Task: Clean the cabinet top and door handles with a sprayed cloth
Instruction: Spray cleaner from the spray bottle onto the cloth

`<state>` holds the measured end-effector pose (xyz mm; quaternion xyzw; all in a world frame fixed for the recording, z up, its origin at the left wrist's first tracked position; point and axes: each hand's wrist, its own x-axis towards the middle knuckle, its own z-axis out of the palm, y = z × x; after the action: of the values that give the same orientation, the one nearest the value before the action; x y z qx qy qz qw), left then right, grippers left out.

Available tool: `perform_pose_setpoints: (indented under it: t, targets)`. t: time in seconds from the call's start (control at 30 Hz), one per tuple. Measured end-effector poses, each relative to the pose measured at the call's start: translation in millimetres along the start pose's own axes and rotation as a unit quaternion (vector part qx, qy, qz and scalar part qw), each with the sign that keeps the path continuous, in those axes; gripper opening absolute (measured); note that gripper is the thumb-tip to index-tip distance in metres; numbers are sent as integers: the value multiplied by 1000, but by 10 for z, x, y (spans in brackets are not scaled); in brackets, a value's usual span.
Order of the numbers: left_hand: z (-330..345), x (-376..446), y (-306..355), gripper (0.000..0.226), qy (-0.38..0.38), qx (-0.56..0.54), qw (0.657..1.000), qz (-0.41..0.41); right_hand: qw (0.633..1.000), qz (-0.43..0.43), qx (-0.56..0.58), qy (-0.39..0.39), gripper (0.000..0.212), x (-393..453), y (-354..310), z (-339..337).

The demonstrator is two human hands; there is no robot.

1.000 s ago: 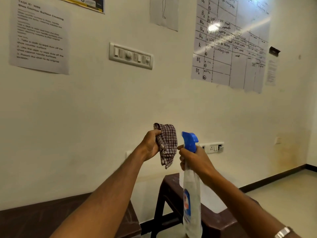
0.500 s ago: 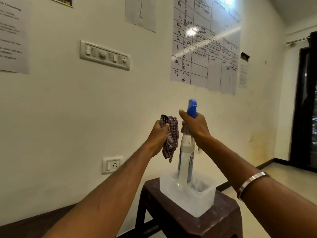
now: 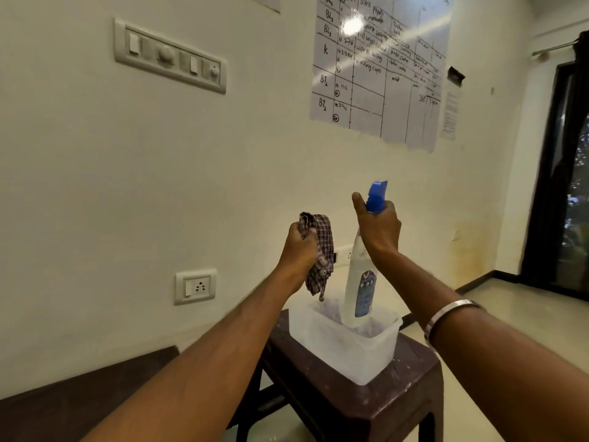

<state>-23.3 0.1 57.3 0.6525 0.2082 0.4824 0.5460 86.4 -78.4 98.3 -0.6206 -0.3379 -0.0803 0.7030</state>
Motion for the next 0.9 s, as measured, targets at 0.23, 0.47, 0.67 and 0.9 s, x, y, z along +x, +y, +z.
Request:
perform_pose_setpoints:
  t: [0.23, 0.47, 0.67, 0.9]
  targets:
    - [-192, 50, -294, 16, 5, -20, 1000, -21, 996, 66, -52, -26, 57, -132, 669, 33]
    - [-231, 27, -416, 17, 21, -42, 998, -37, 994, 96, -50, -32, 52, -225, 915, -13]
    - [-250, -53, -347, 16, 29, -73, 996, -40, 993, 103, -48, -36, 62, -298, 900, -107]
    - [-308, -281, -113, 12, 14, -75, 996, -36, 988, 86, -128, 5, 92, -493, 733, -130]
